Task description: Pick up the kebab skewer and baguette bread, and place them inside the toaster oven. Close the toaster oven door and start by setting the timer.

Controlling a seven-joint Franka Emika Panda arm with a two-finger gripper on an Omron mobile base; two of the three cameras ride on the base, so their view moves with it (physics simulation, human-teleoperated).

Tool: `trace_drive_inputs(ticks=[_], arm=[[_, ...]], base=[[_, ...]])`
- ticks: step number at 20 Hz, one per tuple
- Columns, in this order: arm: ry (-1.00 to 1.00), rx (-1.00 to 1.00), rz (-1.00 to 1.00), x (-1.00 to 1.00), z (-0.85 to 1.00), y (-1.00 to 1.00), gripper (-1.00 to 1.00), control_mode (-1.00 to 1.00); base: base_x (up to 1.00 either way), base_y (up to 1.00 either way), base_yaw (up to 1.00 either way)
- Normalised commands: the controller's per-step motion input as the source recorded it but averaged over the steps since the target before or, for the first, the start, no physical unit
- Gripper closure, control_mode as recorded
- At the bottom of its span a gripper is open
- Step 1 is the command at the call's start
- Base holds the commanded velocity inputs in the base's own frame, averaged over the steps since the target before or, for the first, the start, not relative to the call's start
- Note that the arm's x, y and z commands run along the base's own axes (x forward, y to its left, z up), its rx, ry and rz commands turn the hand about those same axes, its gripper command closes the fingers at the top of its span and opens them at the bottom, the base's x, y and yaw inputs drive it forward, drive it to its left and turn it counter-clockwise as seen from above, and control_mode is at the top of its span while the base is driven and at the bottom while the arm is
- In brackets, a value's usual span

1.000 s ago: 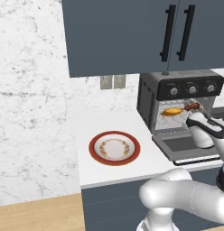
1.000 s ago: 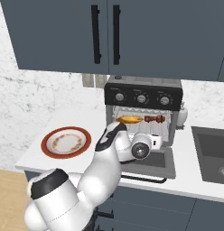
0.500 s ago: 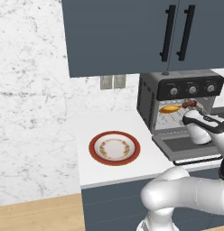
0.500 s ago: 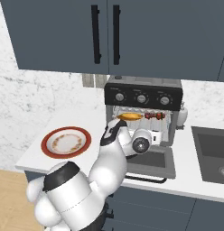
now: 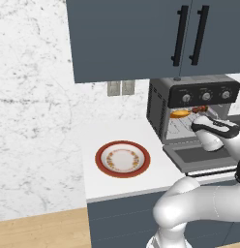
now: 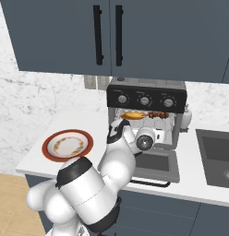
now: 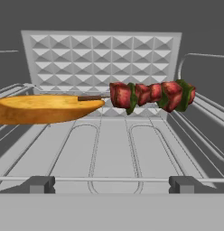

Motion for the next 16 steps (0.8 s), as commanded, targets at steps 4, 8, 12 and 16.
trace_drive_inputs(ticks=[4,8,12,16], arm=[[0.0,0.0,0.0,0.26,0.0,0.0,-1.0,-1.0],[0.0,0.0,0.0,0.23,0.0,0.0,-1.0,-1.0],[0.0,0.0,0.0,0.18,0.0,0.0,-1.0,-1.0],[0.0,0.0,0.0,0.18,0.0,0.0,-1.0,-1.0]], base=[[0.0,0.0,0.0],[0.0,0.0,0.0],[0.0,0.0,0.0],[0.0,0.0,0.0]])
